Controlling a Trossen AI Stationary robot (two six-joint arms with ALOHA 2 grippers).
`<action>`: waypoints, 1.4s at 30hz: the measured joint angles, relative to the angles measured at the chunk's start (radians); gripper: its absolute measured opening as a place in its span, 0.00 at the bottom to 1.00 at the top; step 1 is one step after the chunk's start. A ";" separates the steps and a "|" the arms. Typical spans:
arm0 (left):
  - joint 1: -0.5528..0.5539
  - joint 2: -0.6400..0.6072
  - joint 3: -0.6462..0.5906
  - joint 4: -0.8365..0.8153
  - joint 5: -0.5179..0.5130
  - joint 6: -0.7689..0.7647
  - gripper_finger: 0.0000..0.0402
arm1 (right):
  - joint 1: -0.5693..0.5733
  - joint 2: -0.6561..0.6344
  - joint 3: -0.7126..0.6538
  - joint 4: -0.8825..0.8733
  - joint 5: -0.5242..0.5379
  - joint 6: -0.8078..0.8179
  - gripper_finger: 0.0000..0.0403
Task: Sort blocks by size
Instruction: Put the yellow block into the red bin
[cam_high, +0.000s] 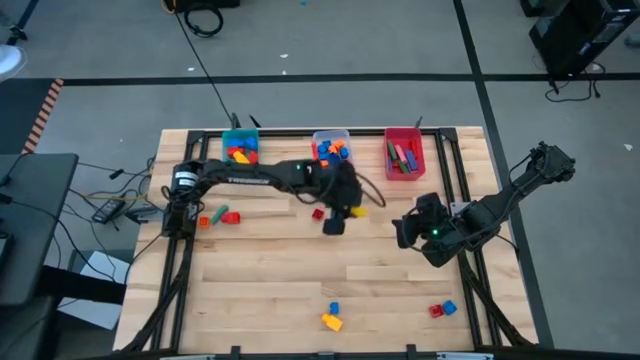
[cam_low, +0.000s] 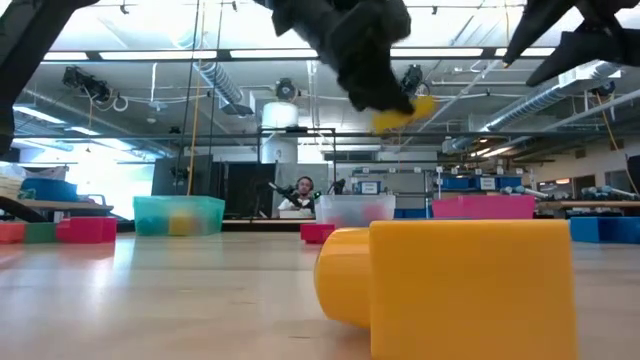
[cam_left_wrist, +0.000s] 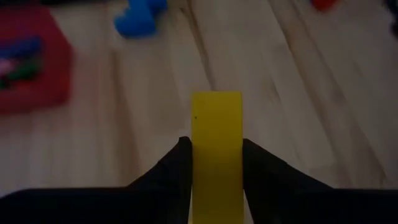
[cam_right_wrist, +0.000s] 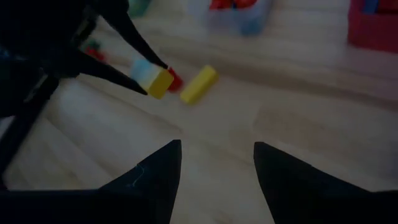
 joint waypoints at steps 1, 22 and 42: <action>0.005 0.000 0.022 -0.001 -0.001 -0.003 0.29 | 0.000 0.000 0.000 0.001 0.017 0.006 0.53; -0.034 0.000 0.097 0.094 -0.342 0.164 0.29 | -0.285 -0.058 0.000 0.201 -0.019 -0.185 0.64; -0.055 -0.001 0.097 0.132 -0.388 0.162 0.30 | -0.529 -0.048 0.000 0.434 -0.332 -0.544 0.53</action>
